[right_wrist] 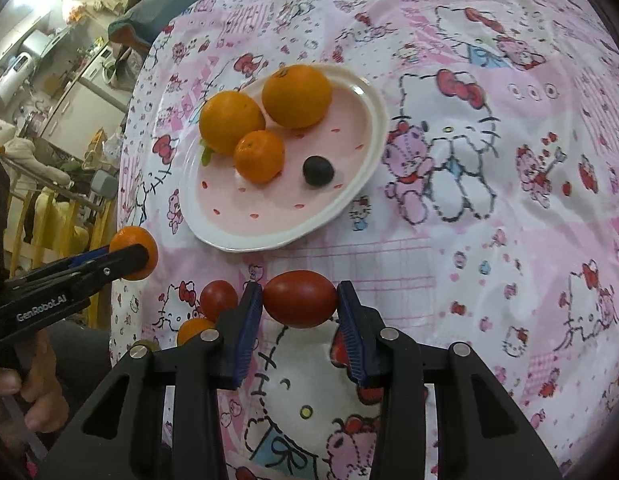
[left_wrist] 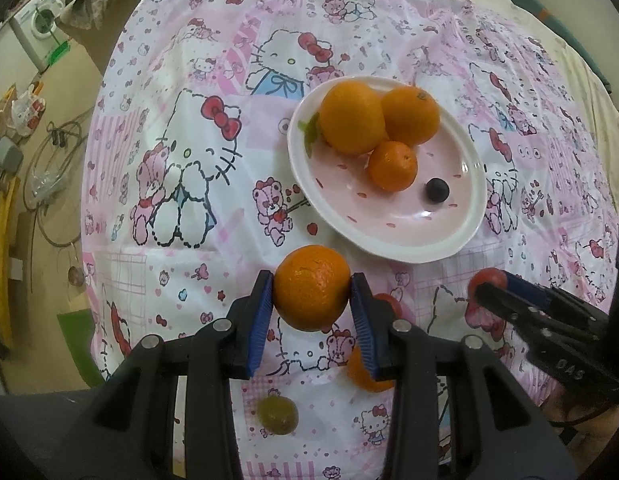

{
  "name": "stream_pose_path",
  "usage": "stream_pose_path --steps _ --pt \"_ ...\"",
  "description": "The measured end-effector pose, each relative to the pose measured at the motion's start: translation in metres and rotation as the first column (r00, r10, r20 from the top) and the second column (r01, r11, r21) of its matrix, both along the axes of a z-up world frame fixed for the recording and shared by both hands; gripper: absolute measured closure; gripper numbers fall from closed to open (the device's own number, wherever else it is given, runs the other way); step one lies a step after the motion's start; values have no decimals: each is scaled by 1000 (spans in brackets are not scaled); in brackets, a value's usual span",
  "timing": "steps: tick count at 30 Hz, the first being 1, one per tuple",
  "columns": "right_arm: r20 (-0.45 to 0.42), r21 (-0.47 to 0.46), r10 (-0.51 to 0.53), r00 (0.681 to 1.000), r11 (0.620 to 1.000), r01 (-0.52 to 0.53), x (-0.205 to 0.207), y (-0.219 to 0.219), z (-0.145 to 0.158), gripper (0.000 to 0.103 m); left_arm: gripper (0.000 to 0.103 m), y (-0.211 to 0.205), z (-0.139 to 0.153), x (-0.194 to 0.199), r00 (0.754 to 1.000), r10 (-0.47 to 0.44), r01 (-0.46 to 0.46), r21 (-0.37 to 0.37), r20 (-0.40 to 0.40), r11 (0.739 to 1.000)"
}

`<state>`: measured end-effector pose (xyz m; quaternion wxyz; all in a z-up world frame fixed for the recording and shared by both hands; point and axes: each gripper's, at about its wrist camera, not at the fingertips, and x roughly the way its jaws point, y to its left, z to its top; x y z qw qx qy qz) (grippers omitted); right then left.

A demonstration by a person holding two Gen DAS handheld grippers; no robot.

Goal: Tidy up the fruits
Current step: 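Carry the mandarin to the plate with the left tool while the right tool carries the tomato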

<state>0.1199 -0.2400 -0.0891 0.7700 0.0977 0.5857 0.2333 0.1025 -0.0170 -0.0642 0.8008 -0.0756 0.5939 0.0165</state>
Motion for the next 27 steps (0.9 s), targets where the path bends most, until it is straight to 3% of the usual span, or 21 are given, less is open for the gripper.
stream_pose_path --steps 8,20,27 --pt "14 25 -72 997 997 72 -3 -32 11 63 69 -4 1 2 1000 9 -9 0 12 1000" --pt "67 85 -163 984 984 157 1 -62 38 63 69 -14 22 1 993 -33 27 55 117 998" --pt "128 142 -175 976 977 157 10 -67 66 63 69 -9 46 8 984 -39 32 46 172 998"
